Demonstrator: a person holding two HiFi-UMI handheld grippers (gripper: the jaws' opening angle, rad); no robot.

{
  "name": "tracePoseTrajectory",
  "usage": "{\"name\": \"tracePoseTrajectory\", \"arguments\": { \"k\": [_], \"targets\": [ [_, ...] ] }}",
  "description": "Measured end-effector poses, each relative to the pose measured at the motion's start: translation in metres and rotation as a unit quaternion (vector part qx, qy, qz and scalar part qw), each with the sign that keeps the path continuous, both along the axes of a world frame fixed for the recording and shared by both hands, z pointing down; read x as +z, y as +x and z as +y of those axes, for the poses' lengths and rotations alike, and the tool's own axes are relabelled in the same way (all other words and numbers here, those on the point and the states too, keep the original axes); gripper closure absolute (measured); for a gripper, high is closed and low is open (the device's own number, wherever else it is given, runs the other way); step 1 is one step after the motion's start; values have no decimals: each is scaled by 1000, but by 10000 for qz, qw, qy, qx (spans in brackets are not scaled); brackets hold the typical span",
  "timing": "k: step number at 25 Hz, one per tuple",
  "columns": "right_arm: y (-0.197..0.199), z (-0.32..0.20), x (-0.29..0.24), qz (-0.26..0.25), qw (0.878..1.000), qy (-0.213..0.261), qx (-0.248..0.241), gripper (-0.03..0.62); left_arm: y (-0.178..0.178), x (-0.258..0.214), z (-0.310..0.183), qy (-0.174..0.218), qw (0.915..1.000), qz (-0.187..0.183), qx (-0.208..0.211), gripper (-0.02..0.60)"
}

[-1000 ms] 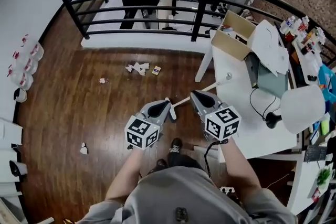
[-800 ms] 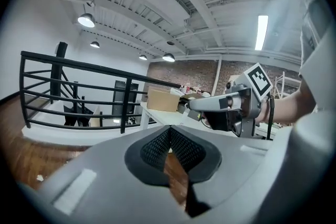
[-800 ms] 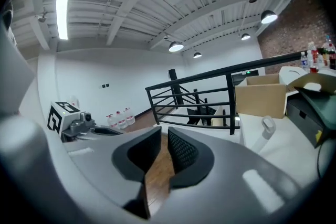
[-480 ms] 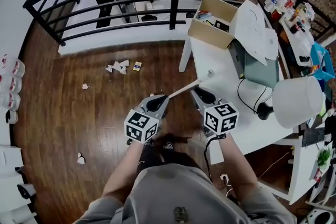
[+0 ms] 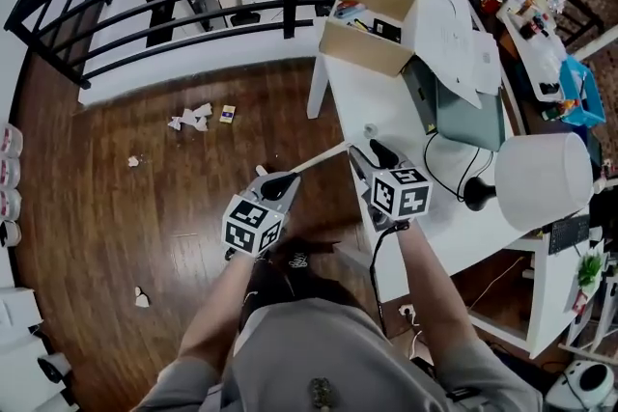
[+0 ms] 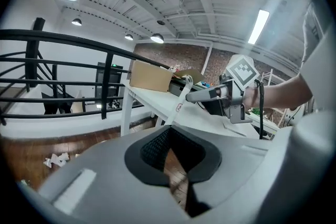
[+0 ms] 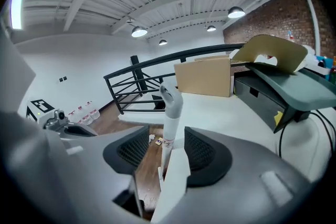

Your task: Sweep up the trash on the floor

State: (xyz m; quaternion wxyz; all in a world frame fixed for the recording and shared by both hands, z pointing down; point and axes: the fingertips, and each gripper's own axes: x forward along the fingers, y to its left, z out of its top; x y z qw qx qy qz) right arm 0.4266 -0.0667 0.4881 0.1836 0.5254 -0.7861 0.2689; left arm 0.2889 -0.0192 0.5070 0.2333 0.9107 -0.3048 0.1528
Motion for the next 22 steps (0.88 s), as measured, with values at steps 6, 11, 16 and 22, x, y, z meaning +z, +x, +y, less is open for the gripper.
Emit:
{"name": "tracePoseTrajectory", "arguments": {
  "k": [6, 11, 16, 22],
  "targets": [
    [-2, -28, 5, 0, 9999, -10, -107, 408, -3, 21, -1, -243, 9997, -61, -7, 577],
    [-18, -39, 11, 80, 9995, -25, -315, 408, -11, 32, -3, -351, 9993, -121, -58, 577],
    [-37, -32, 13, 201, 9977, -81, -639, 442, -14, 41, -1, -421, 9990, -105, -74, 577],
    [-76, -20, 1, 249, 9924, -73, -1202, 503, -24, 46, 2, -479, 9986, -100, -183, 577]
  ]
}}
